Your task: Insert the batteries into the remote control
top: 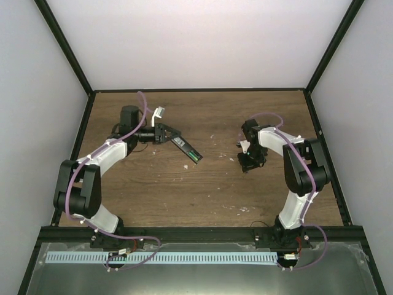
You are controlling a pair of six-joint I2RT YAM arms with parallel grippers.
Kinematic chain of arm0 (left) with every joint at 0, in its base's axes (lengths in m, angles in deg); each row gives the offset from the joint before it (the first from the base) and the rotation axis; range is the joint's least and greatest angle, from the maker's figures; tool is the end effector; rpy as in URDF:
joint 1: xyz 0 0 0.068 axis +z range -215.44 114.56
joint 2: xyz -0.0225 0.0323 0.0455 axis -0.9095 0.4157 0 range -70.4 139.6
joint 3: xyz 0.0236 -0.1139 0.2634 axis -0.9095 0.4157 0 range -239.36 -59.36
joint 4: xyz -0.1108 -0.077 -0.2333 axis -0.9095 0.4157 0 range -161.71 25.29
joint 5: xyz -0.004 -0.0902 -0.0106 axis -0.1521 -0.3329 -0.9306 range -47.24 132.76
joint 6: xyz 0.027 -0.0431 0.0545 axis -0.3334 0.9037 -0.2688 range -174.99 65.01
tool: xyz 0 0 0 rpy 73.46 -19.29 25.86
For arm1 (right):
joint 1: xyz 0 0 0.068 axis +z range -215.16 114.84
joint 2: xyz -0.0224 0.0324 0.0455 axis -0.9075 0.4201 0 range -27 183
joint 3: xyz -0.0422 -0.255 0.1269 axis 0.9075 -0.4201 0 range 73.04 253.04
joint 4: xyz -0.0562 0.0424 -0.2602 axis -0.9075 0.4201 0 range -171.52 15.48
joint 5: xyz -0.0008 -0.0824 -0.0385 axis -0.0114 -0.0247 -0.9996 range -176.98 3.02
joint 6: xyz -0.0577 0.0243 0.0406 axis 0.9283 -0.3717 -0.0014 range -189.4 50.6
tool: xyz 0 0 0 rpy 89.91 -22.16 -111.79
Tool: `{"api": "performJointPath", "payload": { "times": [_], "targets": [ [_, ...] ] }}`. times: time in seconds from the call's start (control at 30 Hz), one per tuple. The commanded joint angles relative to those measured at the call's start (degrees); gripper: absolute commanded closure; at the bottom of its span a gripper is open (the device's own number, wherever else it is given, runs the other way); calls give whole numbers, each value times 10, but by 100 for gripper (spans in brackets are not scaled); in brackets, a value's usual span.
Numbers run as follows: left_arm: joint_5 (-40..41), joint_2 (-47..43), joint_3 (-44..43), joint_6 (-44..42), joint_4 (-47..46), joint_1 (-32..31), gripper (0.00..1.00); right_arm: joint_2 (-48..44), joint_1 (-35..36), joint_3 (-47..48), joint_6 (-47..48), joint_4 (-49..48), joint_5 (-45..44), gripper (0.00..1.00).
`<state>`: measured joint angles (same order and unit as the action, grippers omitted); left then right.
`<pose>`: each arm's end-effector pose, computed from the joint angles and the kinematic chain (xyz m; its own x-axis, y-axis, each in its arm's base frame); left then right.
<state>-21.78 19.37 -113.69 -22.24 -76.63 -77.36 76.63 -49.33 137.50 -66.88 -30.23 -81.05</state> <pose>0.3281 -0.1270 0.2437 -0.8777 -0.0523 -0.4764 0.4459 0.2753 -0.8517 0.3054 0.0934 0.1352 -0.9492 -0.3145 0.0034 -0.3125 0.9443 0.1036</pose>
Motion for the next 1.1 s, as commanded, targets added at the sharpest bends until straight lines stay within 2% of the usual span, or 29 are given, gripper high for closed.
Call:
{"api": "performJointPath", "payload": {
  "times": [0.0,0.27,0.53,0.77,1.07],
  "targets": [
    [-3,6,-15,-6,-5,5,100,29,-4,5,0,-2,-7,98],
    [1,0,-13,-10,-5,34,100,34,35,47,-6,-22,5,99],
    [8,-8,-11,-21,6,46,100,99,104,130,-6,-40,25,99],
    [14,-17,1,-29,11,47,100,123,130,159,0,-55,37,99],
    [14,-18,6,-36,16,48,100,104,133,128,-2,-61,23,86]
  ]
}}
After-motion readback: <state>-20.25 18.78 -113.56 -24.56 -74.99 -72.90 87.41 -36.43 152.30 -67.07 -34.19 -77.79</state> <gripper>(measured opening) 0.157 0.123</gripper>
